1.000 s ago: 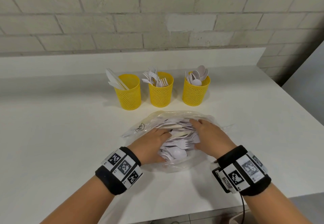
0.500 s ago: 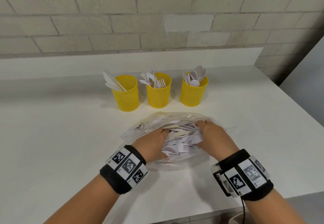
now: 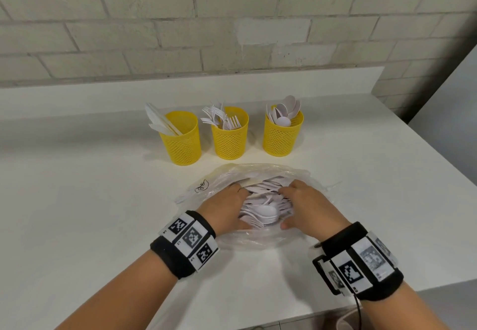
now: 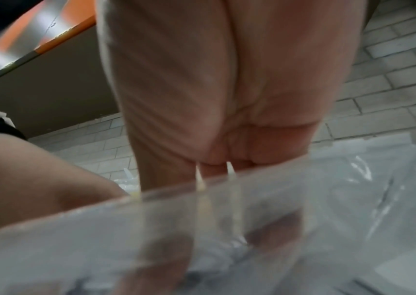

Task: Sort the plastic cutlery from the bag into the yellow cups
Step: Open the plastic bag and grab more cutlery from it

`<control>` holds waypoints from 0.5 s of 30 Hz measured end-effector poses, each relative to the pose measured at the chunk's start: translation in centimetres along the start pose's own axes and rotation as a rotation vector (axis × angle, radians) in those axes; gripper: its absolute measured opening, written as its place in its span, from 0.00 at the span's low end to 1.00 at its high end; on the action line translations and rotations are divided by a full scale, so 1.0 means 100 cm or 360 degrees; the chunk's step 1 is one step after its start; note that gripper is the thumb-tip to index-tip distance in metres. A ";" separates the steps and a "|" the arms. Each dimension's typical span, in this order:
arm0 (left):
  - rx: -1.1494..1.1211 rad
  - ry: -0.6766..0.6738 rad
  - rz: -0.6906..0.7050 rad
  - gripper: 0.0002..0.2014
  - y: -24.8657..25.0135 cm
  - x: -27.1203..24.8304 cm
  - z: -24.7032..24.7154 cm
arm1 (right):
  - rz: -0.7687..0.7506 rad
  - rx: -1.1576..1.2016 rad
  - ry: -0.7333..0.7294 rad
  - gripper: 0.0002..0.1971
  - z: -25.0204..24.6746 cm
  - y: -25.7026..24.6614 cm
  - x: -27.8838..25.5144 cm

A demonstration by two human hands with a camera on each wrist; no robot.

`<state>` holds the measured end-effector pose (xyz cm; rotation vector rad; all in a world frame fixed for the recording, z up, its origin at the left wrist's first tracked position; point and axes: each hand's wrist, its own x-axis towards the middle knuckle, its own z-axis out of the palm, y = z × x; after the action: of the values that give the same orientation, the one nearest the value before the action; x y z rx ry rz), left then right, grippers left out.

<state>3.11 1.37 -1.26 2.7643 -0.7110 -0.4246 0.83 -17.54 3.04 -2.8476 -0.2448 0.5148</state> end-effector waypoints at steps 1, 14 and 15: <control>-0.0004 -0.0008 0.0013 0.37 0.000 0.000 0.000 | 0.0003 -0.0043 -0.0005 0.37 0.000 0.002 0.000; -0.0009 -0.0085 0.0052 0.31 0.005 0.002 -0.004 | -0.0143 -0.0178 0.0074 0.35 -0.002 0.009 -0.002; 0.0004 -0.0094 0.0038 0.30 0.005 0.002 -0.005 | -0.0137 -0.0168 0.0052 0.35 -0.003 0.010 -0.003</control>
<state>3.27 0.92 -0.71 2.7525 -0.7584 -0.5029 0.81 -18.62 3.16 -2.9291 -0.3980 0.4507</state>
